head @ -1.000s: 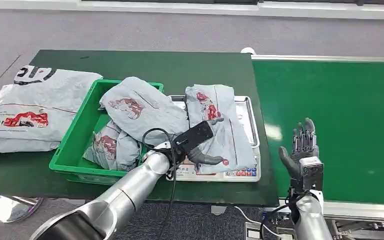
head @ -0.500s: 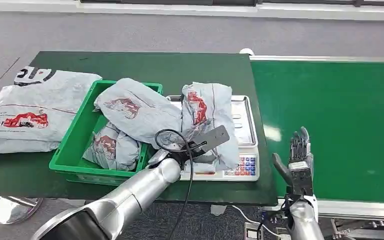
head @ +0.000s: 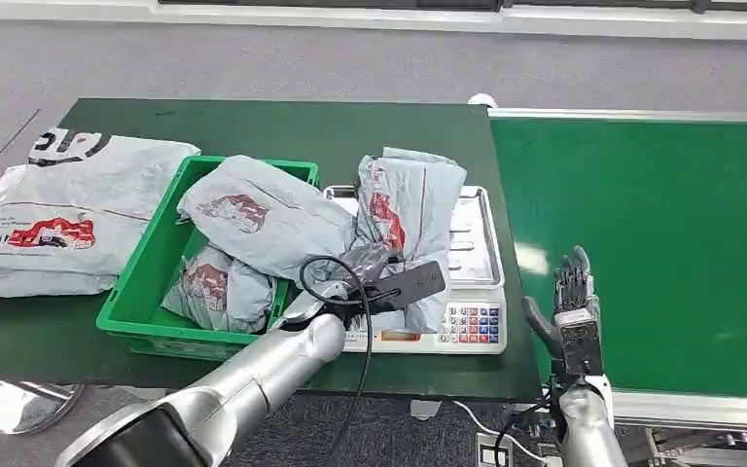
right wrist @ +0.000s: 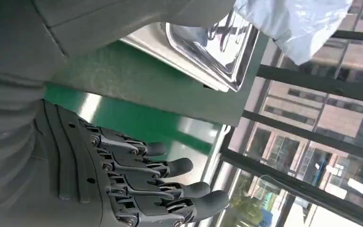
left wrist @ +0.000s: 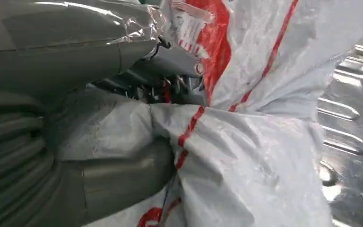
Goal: Moved the parcel from conveyor to table for the left to box.
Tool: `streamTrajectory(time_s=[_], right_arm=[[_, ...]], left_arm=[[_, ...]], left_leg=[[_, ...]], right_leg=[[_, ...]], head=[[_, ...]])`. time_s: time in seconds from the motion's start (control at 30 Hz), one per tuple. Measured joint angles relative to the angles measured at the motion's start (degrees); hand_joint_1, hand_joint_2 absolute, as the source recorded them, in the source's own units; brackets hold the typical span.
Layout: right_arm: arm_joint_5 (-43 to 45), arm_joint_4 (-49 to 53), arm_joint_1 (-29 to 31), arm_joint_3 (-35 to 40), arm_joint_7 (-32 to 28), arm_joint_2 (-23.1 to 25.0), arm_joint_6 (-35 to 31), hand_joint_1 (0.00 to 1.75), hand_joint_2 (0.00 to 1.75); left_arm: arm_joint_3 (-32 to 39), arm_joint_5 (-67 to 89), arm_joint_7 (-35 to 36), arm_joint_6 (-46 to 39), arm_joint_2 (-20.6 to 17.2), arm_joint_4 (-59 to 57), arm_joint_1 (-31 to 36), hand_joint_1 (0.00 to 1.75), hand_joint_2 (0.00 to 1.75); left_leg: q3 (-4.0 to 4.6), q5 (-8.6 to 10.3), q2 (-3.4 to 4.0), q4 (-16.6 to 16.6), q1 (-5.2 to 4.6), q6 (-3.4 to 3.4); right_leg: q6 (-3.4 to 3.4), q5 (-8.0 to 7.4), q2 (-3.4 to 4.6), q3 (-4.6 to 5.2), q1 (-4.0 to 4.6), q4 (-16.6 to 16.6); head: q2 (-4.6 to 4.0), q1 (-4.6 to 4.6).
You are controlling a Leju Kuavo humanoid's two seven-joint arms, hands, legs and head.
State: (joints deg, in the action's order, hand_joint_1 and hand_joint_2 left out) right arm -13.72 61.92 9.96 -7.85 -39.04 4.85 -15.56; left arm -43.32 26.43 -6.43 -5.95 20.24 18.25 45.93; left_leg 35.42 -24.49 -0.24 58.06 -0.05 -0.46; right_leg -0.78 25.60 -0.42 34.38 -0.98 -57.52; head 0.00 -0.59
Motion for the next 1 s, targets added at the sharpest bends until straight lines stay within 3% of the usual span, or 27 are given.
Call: streamTrajectory(time_s=[0.3,0.4,0.47,0.6,0.67,0.77,0.9,1.0], right_arm=[[-0.61,-0.02,-0.1,-0.66,0.2,0.37,0.88,0.0,1.75],[-0.64,-0.02,-0.23,-0.72,0.17,0.37,0.88,0.0,1.75],[-0.4,-0.02,-0.25,-0.74,0.17,0.37,0.81,0.0,1.75],[0.41,-0.02,-0.39,-1.05,-0.07,0.35,-0.04,0.0,1.75],[0.63,-0.02,-0.4,-1.38,-0.24,0.35,-0.19,0.0,1.75],[0.98,-0.02,-0.48,-1.51,-0.31,0.35,-0.33,0.0,1.75],[1.27,0.04,-0.68,-1.55,-0.35,0.35,-0.78,0.0,1.75],[1.2,0.68,-1.4,-1.73,-0.09,0.35,-0.78,0.0,1.75]], left_arm=[[6.32,-11.84,-21.03,11.47,-0.04,6.32,-4.86,1.75,1.75],[10.15,-15.62,-28.46,9.97,-0.48,12.95,-7.82,1.75,1.75],[12.13,-15.77,-31.13,5.26,-1.34,19.78,-10.01,1.75,1.75],[15.13,-11.67,-33.7,-12.88,-4.4,34.75,-14.22,1.75,1.75],[17.07,-11.0,-33.72,-16.69,-6.18,40.38,-15.29,1.75,1.75],[18.62,-10.58,-33.7,-19.39,-7.72,45.01,-16.49,1.75,1.75],[20.46,-3.67,-32.67,-30.1,-10.41,47.54,-16.86,1.75,1.75],[23.35,5.87,-27.08,-33.28,-12.26,47.41,-16.95,1.75,1.75]], left_leg=[[0.07,-0.09,-0.04,0.0,-0.02,0.01],[0.09,-0.09,-0.02,0.0,-0.02,0.02],[0.1,-0.1,-0.02,0.0,-0.02,0.01],[0.1,-0.11,0.06,-0.01,0.03,-0.01],[0.1,-0.1,0.07,-0.01,0.05,-0.01],[0.11,-0.09,0.0,-0.01,0.06,-0.01],[0.1,-0.1,0.04,-0.01,0.05,-0.01],[0.11,-0.1,0.01,-0.01,0.05,-0.01]], right_leg=[[-0.01,0.09,-0.03,0.06,-0.02,0.0],[-0.01,0.1,-0.02,0.08,-0.01,0.0],[-0.01,0.1,-0.02,0.1,-0.01,0.0],[0.04,0.13,0.08,0.15,0.03,-0.01],[0.06,0.14,0.06,0.15,0.05,-0.01],[0.06,0.15,-0.04,0.12,0.06,-0.01],[0.06,0.15,0.01,0.12,0.04,-0.01],[0.06,0.15,-0.03,0.12,0.04,-0.01]], head=[[0.0,0.0],[0.0,0.02],[0.0,0.02],[0.0,0.0],[0.0,0.0],[0.0,0.02],[0.0,0.0],[0.0,0.0]])
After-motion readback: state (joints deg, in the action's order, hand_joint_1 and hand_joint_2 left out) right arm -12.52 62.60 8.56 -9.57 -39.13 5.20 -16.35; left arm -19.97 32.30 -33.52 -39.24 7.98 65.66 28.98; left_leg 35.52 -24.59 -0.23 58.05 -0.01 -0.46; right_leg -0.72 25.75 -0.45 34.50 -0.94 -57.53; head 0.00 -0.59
